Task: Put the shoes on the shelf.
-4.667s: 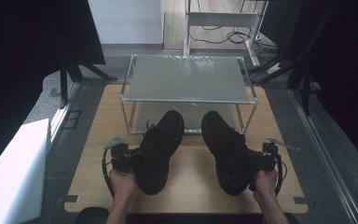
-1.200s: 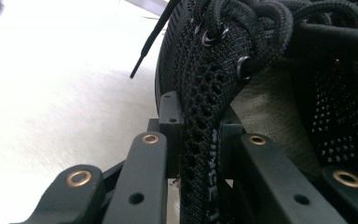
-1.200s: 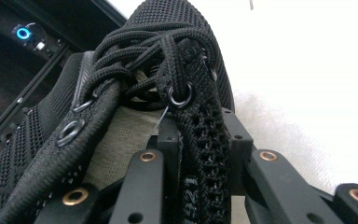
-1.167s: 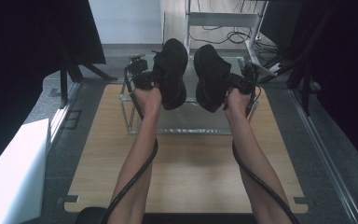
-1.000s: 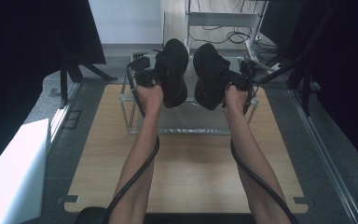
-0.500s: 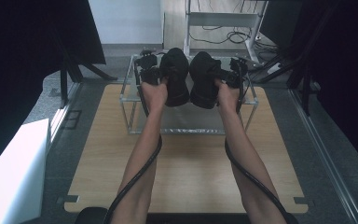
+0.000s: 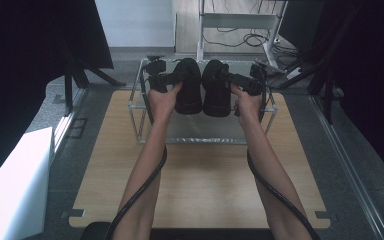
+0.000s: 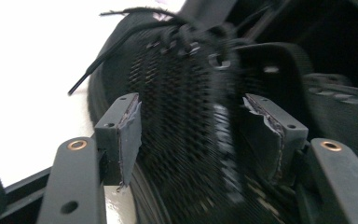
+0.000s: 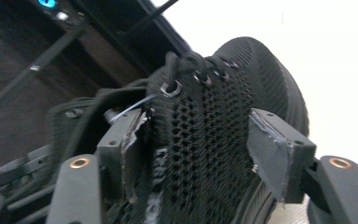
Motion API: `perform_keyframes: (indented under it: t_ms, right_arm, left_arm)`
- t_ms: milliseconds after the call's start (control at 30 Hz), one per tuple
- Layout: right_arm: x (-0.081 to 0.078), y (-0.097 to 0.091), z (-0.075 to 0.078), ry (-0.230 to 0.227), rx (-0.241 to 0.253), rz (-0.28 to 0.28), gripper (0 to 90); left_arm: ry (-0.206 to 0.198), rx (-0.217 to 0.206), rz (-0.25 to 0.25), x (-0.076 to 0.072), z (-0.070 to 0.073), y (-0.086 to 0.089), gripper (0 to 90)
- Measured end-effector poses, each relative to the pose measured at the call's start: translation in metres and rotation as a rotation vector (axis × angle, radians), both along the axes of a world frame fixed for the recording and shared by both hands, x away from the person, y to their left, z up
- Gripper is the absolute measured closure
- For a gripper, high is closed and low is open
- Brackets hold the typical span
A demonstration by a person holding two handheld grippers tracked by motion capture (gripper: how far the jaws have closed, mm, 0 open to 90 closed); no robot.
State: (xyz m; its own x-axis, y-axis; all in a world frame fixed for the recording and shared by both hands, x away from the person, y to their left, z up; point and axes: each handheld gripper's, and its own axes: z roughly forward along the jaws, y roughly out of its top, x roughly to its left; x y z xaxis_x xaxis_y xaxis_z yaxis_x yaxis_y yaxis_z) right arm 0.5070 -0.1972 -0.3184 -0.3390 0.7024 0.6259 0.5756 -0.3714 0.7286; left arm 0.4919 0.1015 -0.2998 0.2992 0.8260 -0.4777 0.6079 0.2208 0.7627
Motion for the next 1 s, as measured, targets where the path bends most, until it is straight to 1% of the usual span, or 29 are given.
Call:
perform_keyframes:
  t_ms: [33, 67, 100, 133, 167, 200, 233, 267, 300, 333, 367, 400, 433, 467, 500, 533, 567, 633, 667, 700, 767, 800, 833, 867, 900, 933, 967, 1000]
  right_arm:
    - [-0.005, -0.007, 0.004, -0.021, 0.011, 0.016, 37.5]
    - [-0.007, -0.009, 0.005, -0.031, 0.016, 0.025, 38.7]
    - [-0.01, -0.012, 0.007, -0.038, 0.022, 0.039, 40.1]
    - [-0.01, -0.012, 0.007, -0.038, 0.022, 0.039, 40.1]
    - [-0.013, -0.016, 0.008, -0.057, 0.027, 0.059, 40.8]
    - [-0.018, -0.019, 0.009, -0.07, 0.025, 0.083, 41.2]
    - [-0.025, -0.024, 0.009, -0.087, 0.019, 0.109, 43.6]
    - [-0.029, -0.027, 0.009, -0.092, 0.016, 0.116, 46.2]
    - [-0.029, -0.027, 0.009, -0.092, 0.016, 0.116, 46.2]
    - [-0.037, -0.033, 0.006, -0.1, 0.019, 0.135, 52.8]
    - [-0.037, -0.033, 0.006, -0.1, 0.019, 0.135, 52.8]
    - [-0.042, -0.037, 0.003, -0.095, 0.018, 0.151, 57.9]
    - [-0.051, -0.041, -0.003, -0.106, 0.01, 0.172, 66.7]
    - [-0.056, -0.042, -0.006, -0.11, 0.009, 0.186, 70.9]
    - [-0.061, -0.042, -0.009, -0.113, 0.001, 0.199, 74.1]
    - [-0.061, -0.042, -0.009, -0.113, 0.001, 0.199, 74.1]
    - [-0.064, -0.042, -0.012, -0.116, -0.003, 0.204, 77.3]
    - [-0.074, -0.042, -0.019, -0.123, 0.01, 0.219, 83.0]
    - [-0.086, -0.041, -0.027, -0.13, 0.022, 0.237, 87.6]
    - [-0.086, -0.041, -0.027, -0.13, 0.022, 0.237, 87.6]
    - [-0.094, -0.04, -0.032, -0.14, 0.029, 0.246, 89.5]
    - [-0.099, -0.039, -0.035, -0.14, 0.037, 0.259, 89.5]
    - [-0.108, -0.035, -0.039, -0.148, 0.042, 0.284, 89.6]
    - [-0.108, -0.035, -0.039, -0.148, 0.042, 0.284, 89.6]
    - [-0.11, -0.032, -0.041, -0.152, 0.035, 0.296, 89.6]
    - [-0.112, -0.029, -0.042, -0.153, 0.028, 0.303, 89.6]
    - [-0.112, -0.024, -0.046, -0.146, 0.017, 0.308, 89.6]
    - [-0.111, -0.022, -0.048, -0.143, 0.007, 0.306, 89.6]
  left_arm:
    - [-0.016, -0.001, -0.008, -0.004, 0.003, 0.002, 37.3]
    - [-0.042, -0.003, -0.024, -0.012, 0.008, 0.006, 38.0]
    - [-0.042, -0.003, -0.024, -0.012, 0.008, 0.006, 39.2]
    - [-0.055, -0.009, -0.033, -0.016, 0.011, 0.009, 39.2]
    - [-0.068, -0.016, -0.051, -0.022, 0.012, 0.011, 41.0]
    - [-0.075, -0.023, -0.059, -0.025, 0.013, 0.013, 42.0]
    - [-0.089, -0.028, -0.077, -0.035, 0.012, 0.017, 44.7]
    - [-0.089, -0.028, -0.077, -0.035, 0.012, 0.017, 46.5]
    - [-0.097, -0.038, -0.087, -0.041, 0.009, 0.019, 46.5]
    - [-0.107, -0.062, -0.099, -0.051, 0.004, 0.024, 51.6]
    - [-0.107, -0.062, -0.099, -0.051, 0.004, 0.024, 54.7]
    - [-0.107, -0.068, -0.108, -0.056, 0.001, 0.026, 54.7]
    - [-0.116, -0.072, -0.111, -0.061, -0.002, 0.028, 59.5]
    - [-0.131, -0.057, -0.125, -0.072, -0.008, 0.03, 62.4]
    - [-0.131, -0.057, -0.125, -0.072, -0.008, 0.03, 65.6]
    - [-0.134, -0.052, -0.128, -0.076, -0.01, 0.031, 65.6]
    - [-0.138, -0.045, -0.134, -0.08, -0.014, 0.031, 68.1]
    - [-0.14, -0.041, -0.15, -0.089, -0.022, 0.033, 75.0]
    - [-0.14, -0.039, -0.157, -0.094, -0.028, 0.033, 82.5]
    - [-0.139, -0.041, -0.163, -0.097, -0.032, 0.033, 82.5]
    - [-0.14, -0.055, -0.17, -0.102, -0.04, 0.033, 87.2]
    - [-0.14, -0.067, -0.175, -0.105, -0.044, 0.033, 88.8]
    - [-0.143, -0.074, -0.176, -0.107, -0.047, 0.033, 89.3]
    - [-0.143, -0.082, -0.186, -0.109, -0.05, 0.032, 89.3]
    - [-0.145, -0.088, -0.191, -0.11, -0.053, 0.03, 89.3]
    - [-0.146, -0.088, -0.199, -0.111, -0.055, 0.028, 89.3]
    - [-0.145, -0.072, -0.206, -0.111, -0.057, 0.024, 89.3]
    - [-0.145, -0.072, -0.206, -0.111, -0.057, 0.024, 89.3]
